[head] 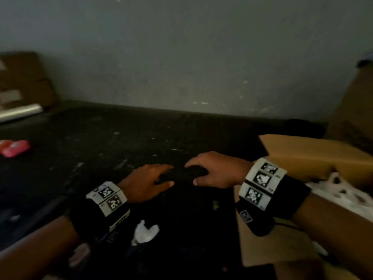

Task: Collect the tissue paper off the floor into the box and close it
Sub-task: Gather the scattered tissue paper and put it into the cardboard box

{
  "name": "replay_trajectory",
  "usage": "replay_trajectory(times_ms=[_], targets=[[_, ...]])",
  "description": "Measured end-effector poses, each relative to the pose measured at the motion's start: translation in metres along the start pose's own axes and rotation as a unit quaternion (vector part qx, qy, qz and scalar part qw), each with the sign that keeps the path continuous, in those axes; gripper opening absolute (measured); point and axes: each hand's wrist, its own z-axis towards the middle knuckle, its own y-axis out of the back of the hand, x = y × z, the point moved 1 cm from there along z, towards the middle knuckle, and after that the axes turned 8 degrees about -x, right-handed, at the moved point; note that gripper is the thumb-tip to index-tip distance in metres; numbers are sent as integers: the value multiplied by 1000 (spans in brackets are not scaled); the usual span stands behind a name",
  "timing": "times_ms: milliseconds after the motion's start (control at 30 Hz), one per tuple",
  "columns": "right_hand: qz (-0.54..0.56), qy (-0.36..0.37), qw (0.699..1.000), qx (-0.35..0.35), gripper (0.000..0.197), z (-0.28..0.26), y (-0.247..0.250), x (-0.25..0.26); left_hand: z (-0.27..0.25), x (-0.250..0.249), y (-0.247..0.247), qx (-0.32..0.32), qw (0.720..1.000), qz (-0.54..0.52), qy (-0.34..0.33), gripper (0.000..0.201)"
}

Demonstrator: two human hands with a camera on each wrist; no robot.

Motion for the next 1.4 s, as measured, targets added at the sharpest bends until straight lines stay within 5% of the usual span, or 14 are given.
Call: replay_trajectory(times_ms=[200,400,500,633,767,933,1133,1267,1400], targets=[[12,22,995,97,44,106,-131,49,-90,147,-33,51,988,45,137,73],[-41,-29,962,268,74,121,-235,46,-105,195,-81,193,960,117,164,64],[-72,-8,980,187,49,106,-268,45,-100,201,-107,229,950,145,152,55],[-108,-15,990,88,27,86,-287,37,-87,184,-127,159,970,139,122,29],[-78,-78,994,14,23,58,-243,16,-66,149,-118,121,984,113,69,22],[-13,-77,990,-118,21,5,-127,-4,-26,72,-70,32,999,-25,-30,18],[-44,-87,964,-246,17,-94,2,-35,23,-63,-23,-109,967,-140,-183,17],[-116,-135,959,-222,19,-171,51,-89,58,-164,-33,-143,947,-131,-256,20],[-119,-214,957,-158,24,-236,64,-150,88,-253,-66,-89,945,-121,-290,22]])
